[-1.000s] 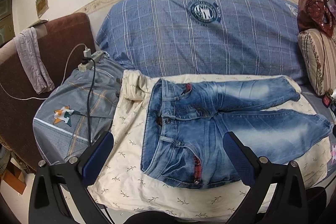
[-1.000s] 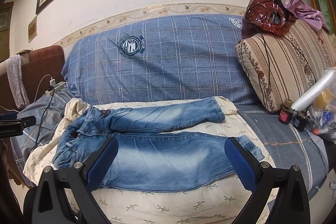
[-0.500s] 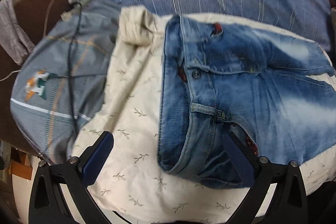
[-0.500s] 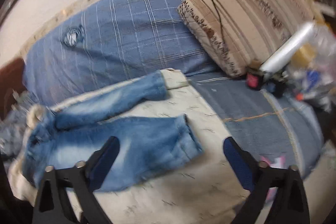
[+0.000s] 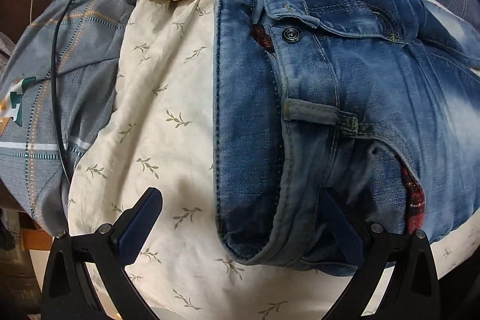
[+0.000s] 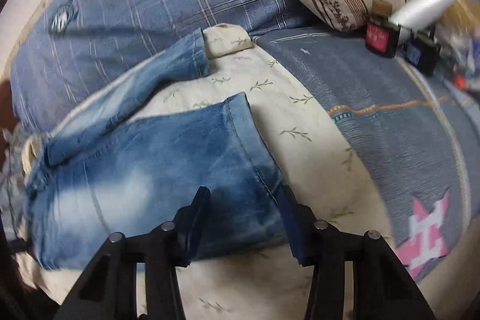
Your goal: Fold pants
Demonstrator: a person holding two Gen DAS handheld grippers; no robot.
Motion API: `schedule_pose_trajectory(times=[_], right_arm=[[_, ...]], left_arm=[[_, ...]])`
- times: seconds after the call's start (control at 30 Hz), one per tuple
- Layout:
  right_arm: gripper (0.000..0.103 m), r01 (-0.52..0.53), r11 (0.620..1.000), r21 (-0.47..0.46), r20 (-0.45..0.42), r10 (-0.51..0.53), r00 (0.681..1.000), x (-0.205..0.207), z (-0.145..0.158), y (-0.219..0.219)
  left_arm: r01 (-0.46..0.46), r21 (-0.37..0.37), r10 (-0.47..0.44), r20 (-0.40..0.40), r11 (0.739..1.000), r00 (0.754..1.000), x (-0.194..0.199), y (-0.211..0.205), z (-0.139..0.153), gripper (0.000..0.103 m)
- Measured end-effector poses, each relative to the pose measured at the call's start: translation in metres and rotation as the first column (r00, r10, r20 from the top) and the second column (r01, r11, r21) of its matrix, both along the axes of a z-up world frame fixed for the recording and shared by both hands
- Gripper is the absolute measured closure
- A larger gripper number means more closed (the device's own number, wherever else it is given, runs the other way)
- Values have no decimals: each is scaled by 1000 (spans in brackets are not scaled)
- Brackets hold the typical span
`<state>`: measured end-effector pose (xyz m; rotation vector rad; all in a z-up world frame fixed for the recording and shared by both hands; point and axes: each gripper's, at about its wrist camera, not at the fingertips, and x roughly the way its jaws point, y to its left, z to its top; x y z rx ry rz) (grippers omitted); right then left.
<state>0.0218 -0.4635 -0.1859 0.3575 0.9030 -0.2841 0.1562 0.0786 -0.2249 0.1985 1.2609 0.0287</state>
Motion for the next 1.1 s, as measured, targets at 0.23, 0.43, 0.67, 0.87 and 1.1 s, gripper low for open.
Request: schedule_pose_trajectory(times=[0.23, 0.43, 0.67, 0.87, 1.1], right_arm=[[41, -27, 994, -107, 131, 41, 991, 24, 53, 8], [34, -115, 993, -40, 146, 119, 982, 90, 67, 4], [25, -97, 993, 69, 178, 83, 980, 171, 77, -18], [25, -78, 997, 28, 98, 75, 992, 257, 59, -35], [25, -50, 998, 35, -16, 51, 999, 328, 9, -45]], left_arm=[[70, 12, -71, 72, 997, 995, -6, -5, 50, 0], [73, 19, -76, 201, 997, 977, 30, -2, 113, 0], [-17, -47, 27, 224, 999, 974, 147, 10, 126, 0], [-102, -59, 111, 181, 993, 977, 230, 19, 101, 0], [-107, -103, 117, 96, 989, 988, 277, 8, 67, 0]])
